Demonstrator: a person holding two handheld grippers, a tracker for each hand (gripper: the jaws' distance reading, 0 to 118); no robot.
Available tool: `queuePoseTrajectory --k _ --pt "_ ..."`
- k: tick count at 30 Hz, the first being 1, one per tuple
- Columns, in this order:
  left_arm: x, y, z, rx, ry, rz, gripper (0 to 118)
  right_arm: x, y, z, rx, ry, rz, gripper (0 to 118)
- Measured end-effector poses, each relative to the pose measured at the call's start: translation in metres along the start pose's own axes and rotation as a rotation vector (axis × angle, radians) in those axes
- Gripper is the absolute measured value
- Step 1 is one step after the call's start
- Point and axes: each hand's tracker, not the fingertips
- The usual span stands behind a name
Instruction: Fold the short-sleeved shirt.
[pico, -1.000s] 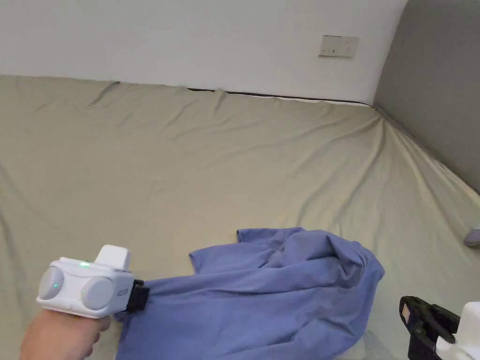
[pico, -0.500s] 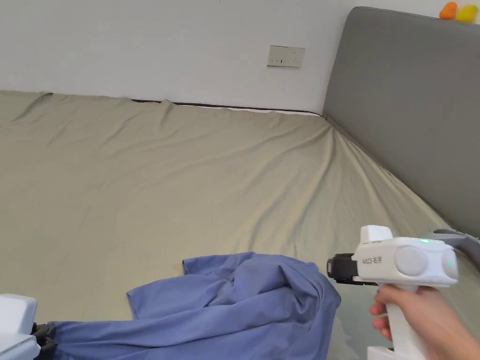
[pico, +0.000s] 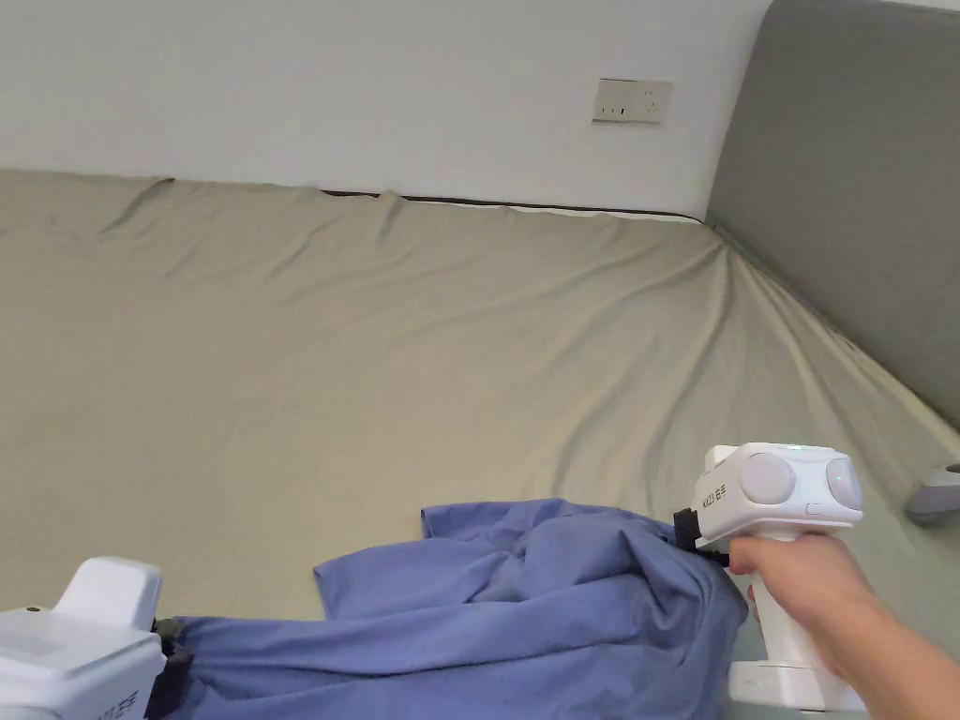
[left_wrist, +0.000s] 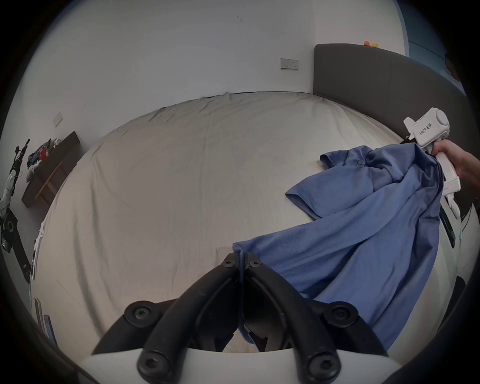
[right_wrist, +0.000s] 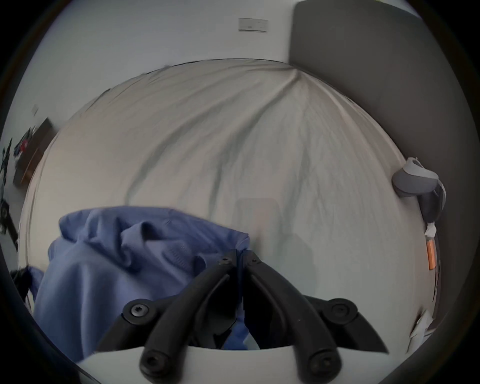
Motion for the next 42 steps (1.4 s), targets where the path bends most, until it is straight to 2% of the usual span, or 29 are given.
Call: queuePoseTrajectory --k 1,3,5,8,11,14,15,20,23,26,33,36,37,42 --pt "-0.003 0.001 -0.001 -0.005 -0.003 -0.003 0 0.003 -0.001 0.005 -0.018 0.019 -0.018 3" --pt "-0.012 0.003 0.0 -0.008 -0.004 0.018 0 0.006 -0.002 0.032 0.095 0.014 -0.087 3" --pt "-0.02 0.01 0.009 0.006 0.008 0.028 0 0.012 0.001 0.057 0.153 0.036 -0.123 2" --pt "-0.035 0.031 0.028 0.063 0.068 0.017 0 0.016 0.006 0.104 0.262 0.035 -0.061 2" --pt "-0.053 0.056 0.053 0.122 0.105 0.052 0 0.011 0.009 0.154 0.367 0.059 -0.063 2" --pt "-0.068 0.078 0.079 0.186 0.159 0.043 0 0.006 0.015 0.203 0.459 0.072 -0.032 2" --pt "-0.074 0.087 0.089 0.22 0.184 0.048 0 0.005 0.018 0.215 0.455 0.103 -0.026 2" --pt "-0.099 0.126 0.137 0.324 0.241 0.076 0 0.005 0.034 0.283 0.574 0.128 -0.021 2" --pt "-0.111 0.148 0.167 0.391 0.265 0.104 0 0.012 0.051 0.318 0.672 0.14 -0.052 2" --pt "-0.127 0.179 0.195 0.452 0.28 0.132 0 0.016 0.075 0.359 0.777 0.112 -0.065 2" --pt "-0.16 0.27 0.26 0.645 0.33 0.204 0 0.041 0.149 0.438 0.979 0.025 -0.15 2" --pt "-0.173 0.301 0.274 0.71 0.353 0.253 0 0.049 0.177 0.462 1.0 0.02 -0.195 2" --pt "-0.176 0.311 0.272 0.685 0.344 0.232 0 0.051 0.186 0.467 0.996 0.029 -0.205 2" --pt "-0.182 0.349 0.266 0.704 0.35 0.296 0 0.045 0.216 0.479 1.051 -0.017 -0.185 2"
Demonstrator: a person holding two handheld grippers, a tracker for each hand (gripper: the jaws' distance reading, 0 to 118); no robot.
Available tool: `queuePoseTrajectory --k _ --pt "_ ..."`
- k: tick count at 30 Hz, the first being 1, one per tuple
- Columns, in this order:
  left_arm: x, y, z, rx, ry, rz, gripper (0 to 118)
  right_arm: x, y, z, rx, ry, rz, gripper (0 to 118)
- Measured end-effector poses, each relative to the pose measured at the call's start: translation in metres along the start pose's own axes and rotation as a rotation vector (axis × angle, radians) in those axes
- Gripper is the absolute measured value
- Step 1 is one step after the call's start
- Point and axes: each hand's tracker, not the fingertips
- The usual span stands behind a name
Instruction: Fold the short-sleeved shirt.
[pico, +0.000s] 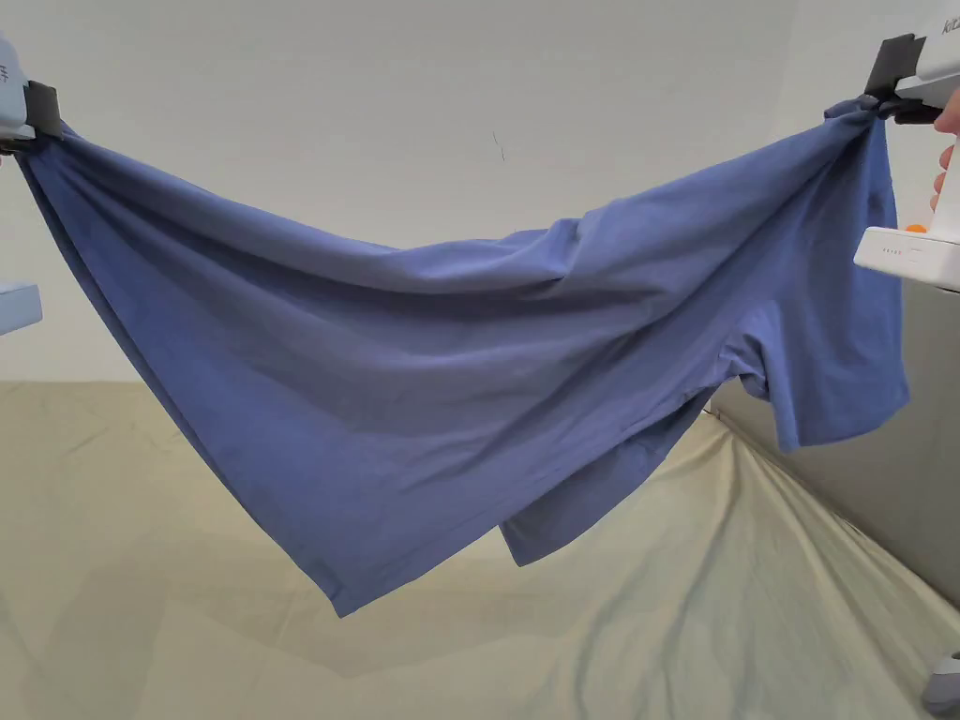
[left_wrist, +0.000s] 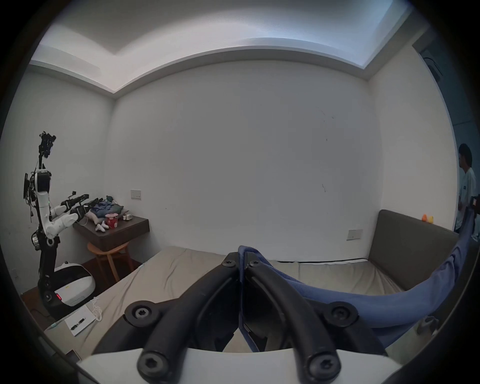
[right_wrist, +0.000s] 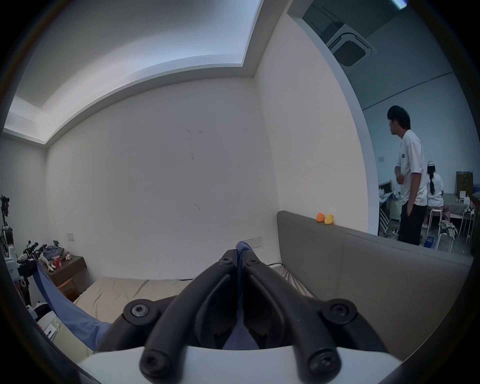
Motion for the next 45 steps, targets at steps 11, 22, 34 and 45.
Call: queuePoseTrajectory --k 11,22,34,45 --pt "0.025 -0.159 -0.046 -0.182 -0.002 -0.063 0 0.003 -0.173 -0.037 -0.237 -0.056 -0.022 2" --pt "-0.003 -0.213 0.017 -0.276 -0.062 -0.075 0 0.022 -0.233 0.042 -0.349 -0.068 0.023 2" --pt "-0.095 -0.342 0.206 -0.492 -0.112 -0.06 0 0.077 -0.378 0.236 -0.584 0.046 0.087 2" --pt "-0.097 -0.415 0.264 -0.583 -0.072 -0.057 14 0.105 -0.492 0.291 -0.685 -0.024 0.05 5"
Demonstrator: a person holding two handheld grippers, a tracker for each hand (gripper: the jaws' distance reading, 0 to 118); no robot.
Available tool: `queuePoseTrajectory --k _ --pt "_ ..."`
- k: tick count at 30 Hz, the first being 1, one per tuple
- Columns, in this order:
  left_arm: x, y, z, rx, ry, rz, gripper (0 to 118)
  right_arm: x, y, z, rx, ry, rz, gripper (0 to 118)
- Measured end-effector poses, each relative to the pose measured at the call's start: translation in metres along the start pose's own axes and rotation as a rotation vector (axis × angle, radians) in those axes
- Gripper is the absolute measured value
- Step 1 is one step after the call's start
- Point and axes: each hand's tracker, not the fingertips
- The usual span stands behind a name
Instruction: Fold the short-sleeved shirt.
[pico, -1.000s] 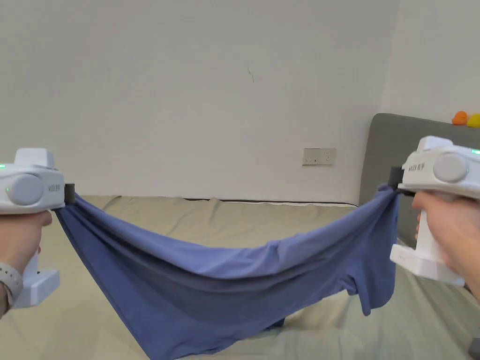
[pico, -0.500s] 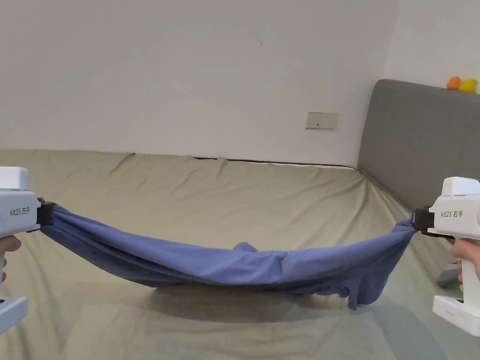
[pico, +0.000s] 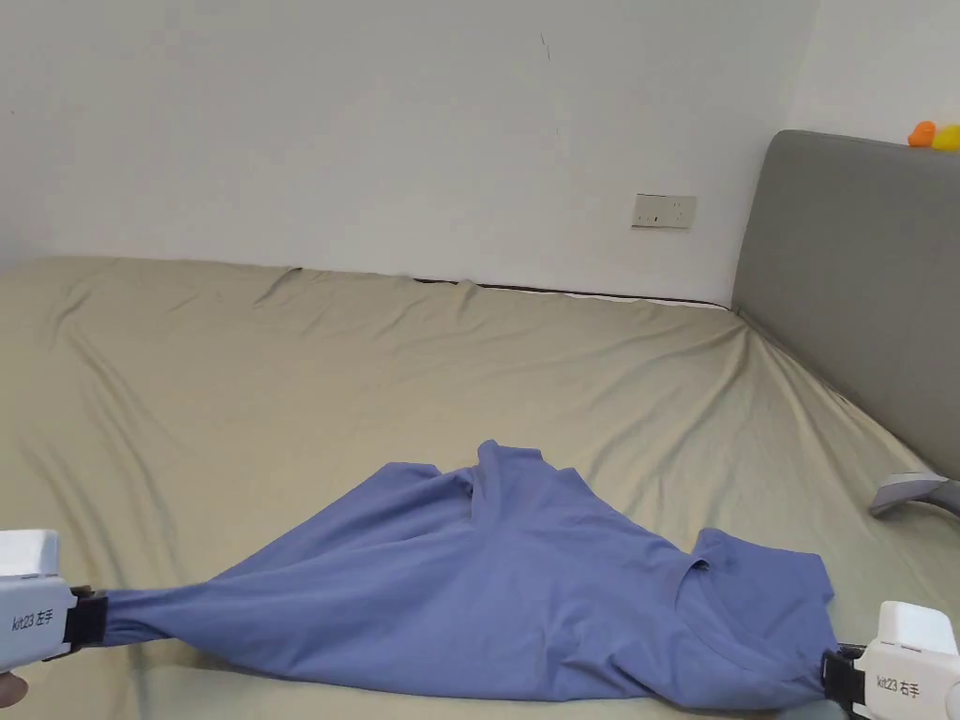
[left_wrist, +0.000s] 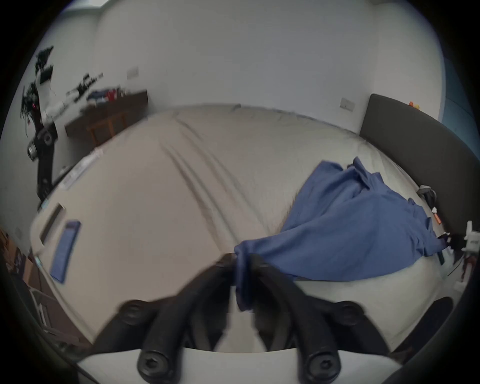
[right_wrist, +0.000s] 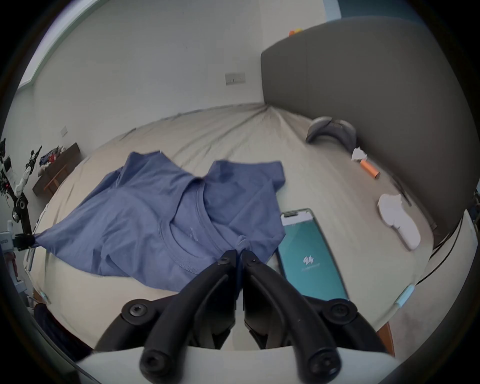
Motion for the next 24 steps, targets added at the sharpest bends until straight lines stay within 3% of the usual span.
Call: queuePoseTrajectory --k 1,2,3,5,8,11,12,13,14,15,16,17,19,20,21,24 --pt "0.006 0.005 0.01 0.035 0.047 -0.026 39 -0.004 0.007 0.008 0.032 -0.012 0.024 18" --pt "0.005 0.007 0.011 0.089 0.055 -0.055 79 -0.011 0.015 0.02 0.083 -0.014 0.051 50" --pt "0.012 0.012 0.024 0.15 0.045 -0.064 98 -0.019 0.024 0.035 0.157 0.018 0.062 76" --pt "0.033 0.024 0.06 0.309 -0.005 -0.056 102 -0.041 0.035 0.075 0.306 0.096 0.086 105" --pt "0.064 0.022 0.103 0.536 -0.052 -0.081 102 -0.078 0.047 0.13 0.561 0.233 0.137 116" --pt "0.097 0.011 0.132 0.643 -0.049 -0.166 102 -0.108 0.048 0.166 0.78 0.219 0.247 118" --pt "0.106 0.006 0.137 0.672 -0.021 -0.181 101 -0.115 0.043 0.168 0.774 0.22 0.248 118" --pt "0.113 0.002 0.14 0.687 -0.014 -0.207 95 -0.119 0.038 0.169 0.765 0.222 0.244 116" --pt "0.118 -0.002 0.142 0.678 -0.027 -0.25 71 -0.121 0.034 0.169 0.748 0.244 0.241 106" --pt "0.121 -0.003 0.142 0.638 -0.049 -0.285 36 -0.122 0.027 0.166 0.716 0.296 0.221 79" --pt "0.122 -0.005 0.141 0.62 -0.07 -0.288 0 -0.122 0.02 0.164 0.705 0.307 0.196 30" --pt "0.121 -0.008 0.138 0.612 -0.081 -0.273 0 -0.125 0.016 0.164 0.747 0.278 0.215 0" --pt "0.125 -0.013 0.135 0.6 -0.075 -0.256 0 -0.126 0.012 0.158 0.687 0.221 0.202 0" --pt "0.125 -0.015 0.131 0.57 -0.083 -0.265 0 -0.123 0.014 0.16 0.761 0.24 0.248 0" --pt "0.125 -0.016 0.128 0.541 -0.09 -0.264 0 -0.121 0.01 0.152 0.65 0.272 0.172 0" --pt "0.12 -0.016 0.116 0.509 -0.076 -0.235 0 -0.12 0.007 0.149 0.69 0.231 0.239 0"
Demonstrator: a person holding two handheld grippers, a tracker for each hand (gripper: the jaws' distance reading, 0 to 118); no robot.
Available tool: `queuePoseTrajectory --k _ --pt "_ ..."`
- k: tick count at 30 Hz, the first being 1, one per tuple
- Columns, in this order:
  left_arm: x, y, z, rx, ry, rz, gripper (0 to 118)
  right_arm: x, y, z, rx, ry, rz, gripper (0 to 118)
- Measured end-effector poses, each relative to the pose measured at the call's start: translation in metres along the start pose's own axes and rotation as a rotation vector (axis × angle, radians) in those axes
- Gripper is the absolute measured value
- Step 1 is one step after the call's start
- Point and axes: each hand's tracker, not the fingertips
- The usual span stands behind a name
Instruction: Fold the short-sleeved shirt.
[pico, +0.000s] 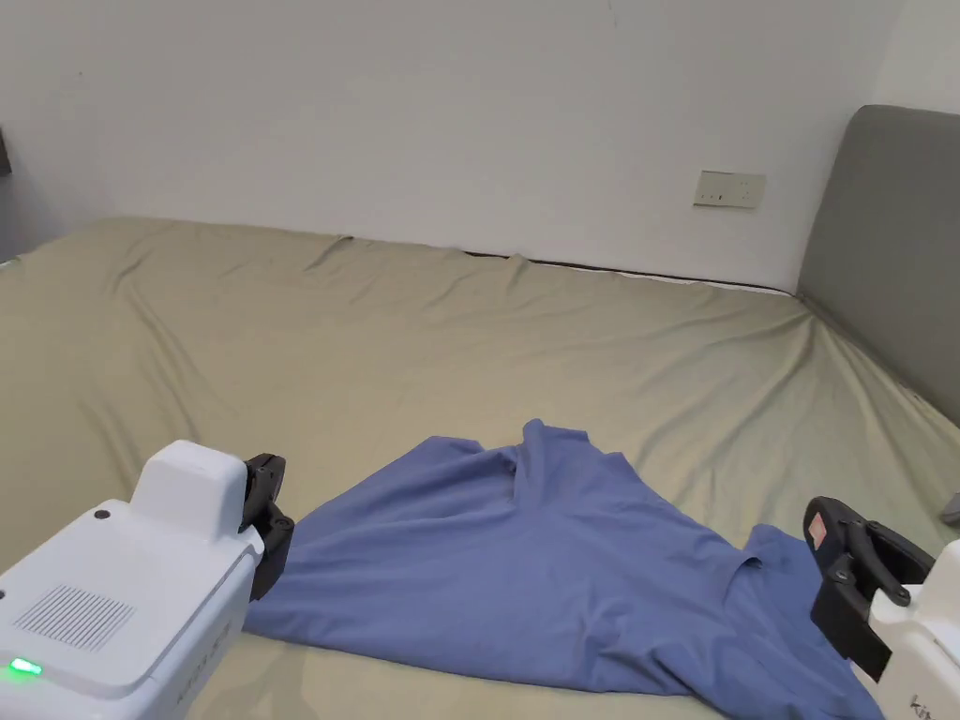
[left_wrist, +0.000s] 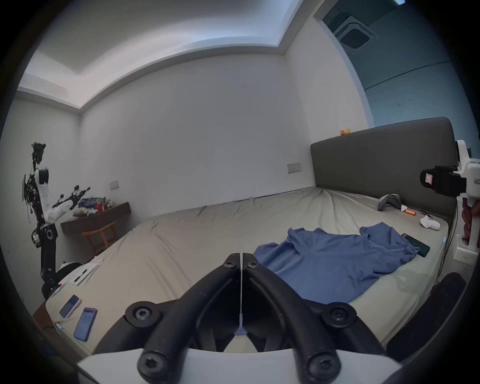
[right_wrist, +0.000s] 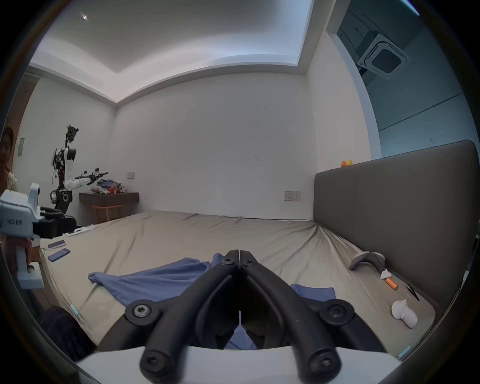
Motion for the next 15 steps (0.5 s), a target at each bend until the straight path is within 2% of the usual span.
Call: queuePoseTrajectory --k 3,5,9,10,12,13,14,15 --pt "-0.015 0.006 -0.009 -0.077 0.015 0.019 0 0.005 -0.005 -0.004 -0.062 0.018 -0.05 0" --pt "-0.033 0.007 -0.022 -0.148 0.027 0.041 0 0.006 -0.006 -0.006 -0.07 0.019 -0.042 0" --pt "-0.097 -0.011 -0.075 -0.393 0.036 0.163 0 0.007 -0.011 -0.011 -0.112 0.031 -0.06 0" --pt "-0.111 -0.017 -0.089 -0.46 0.022 0.179 0 0.007 -0.015 -0.013 -0.158 0.04 -0.099 0" --pt "-0.138 -0.034 -0.113 -0.52 0.046 0.2 0 0.007 -0.017 -0.015 -0.15 0.038 -0.087 0" --pt "-0.149 -0.04 -0.123 -0.553 0.027 0.237 11 0.007 -0.017 -0.017 -0.155 0.042 -0.085 0" --pt "-0.15 -0.042 -0.125 -0.594 0.024 0.269 58 0.008 -0.02 -0.02 -0.18 0.048 -0.101 0" --pt "-0.157 -0.049 -0.134 -0.64 0.029 0.29 95 0.008 -0.022 -0.021 -0.194 0.048 -0.112 0"
